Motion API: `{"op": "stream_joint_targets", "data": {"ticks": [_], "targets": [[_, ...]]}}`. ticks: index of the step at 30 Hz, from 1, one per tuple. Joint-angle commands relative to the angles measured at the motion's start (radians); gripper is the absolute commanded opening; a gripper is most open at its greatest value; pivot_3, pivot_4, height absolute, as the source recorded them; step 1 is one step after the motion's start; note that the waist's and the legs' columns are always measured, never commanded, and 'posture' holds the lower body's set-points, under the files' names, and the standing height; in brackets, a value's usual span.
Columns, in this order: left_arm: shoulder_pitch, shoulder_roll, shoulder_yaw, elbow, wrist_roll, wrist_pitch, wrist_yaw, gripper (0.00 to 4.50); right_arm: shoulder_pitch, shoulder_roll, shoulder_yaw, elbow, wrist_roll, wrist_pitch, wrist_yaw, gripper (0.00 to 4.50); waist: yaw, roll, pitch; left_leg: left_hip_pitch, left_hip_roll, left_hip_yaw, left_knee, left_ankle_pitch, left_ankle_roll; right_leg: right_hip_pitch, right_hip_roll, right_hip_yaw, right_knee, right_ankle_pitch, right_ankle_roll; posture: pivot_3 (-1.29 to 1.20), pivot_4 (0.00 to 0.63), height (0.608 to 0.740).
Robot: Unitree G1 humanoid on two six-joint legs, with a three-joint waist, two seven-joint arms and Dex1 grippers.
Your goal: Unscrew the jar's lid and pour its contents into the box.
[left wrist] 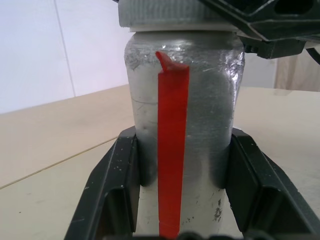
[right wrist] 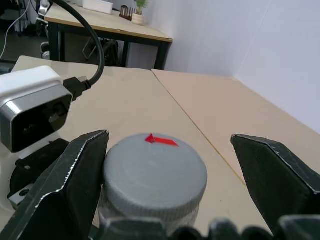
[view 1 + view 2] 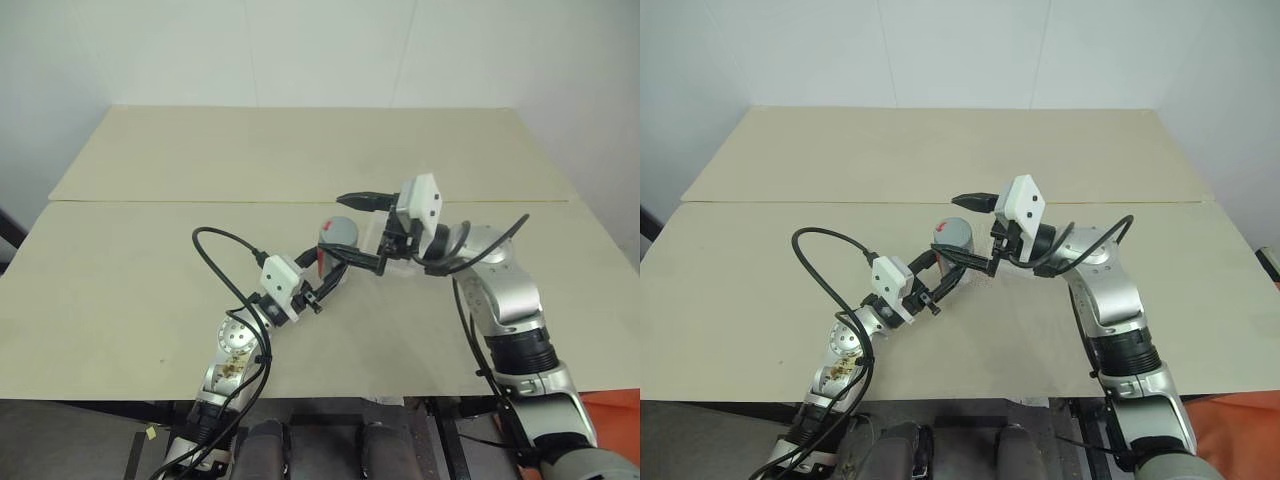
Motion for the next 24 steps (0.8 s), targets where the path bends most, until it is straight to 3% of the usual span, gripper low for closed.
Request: {"op": "stream_joint_targets", "data": {"ticks": [1, 24], "targets": [[-0.009, -0.001, -0.002, -0.023, -0.01, -0.027, -0.002, 1.99, 0.007, -0.03, -0.056, -0.026, 0.008, -0.019, -0.009, 4.47, 0.0, 0.0, 0.0, 0.0, 0.0, 0.0, 0.0, 0.0, 0.0, 0.0, 0.0, 0.0, 0.0, 0.0, 0.0, 0.0, 0.15, 0.74], [-0.012, 0.002, -0.002, -0.019, -0.015, -0.031, -0.015, 1.99, 0.067, -0.088, -0.076, -0.108, 0.095, 0.012, 0.059, 4.47, 0.0, 0.0, 0.0, 0.0, 0.0, 0.0, 0.0, 0.0, 0.0, 0.0, 0.0, 0.0, 0.0, 0.0, 0.0, 0.0, 0.15, 0.74]]}}
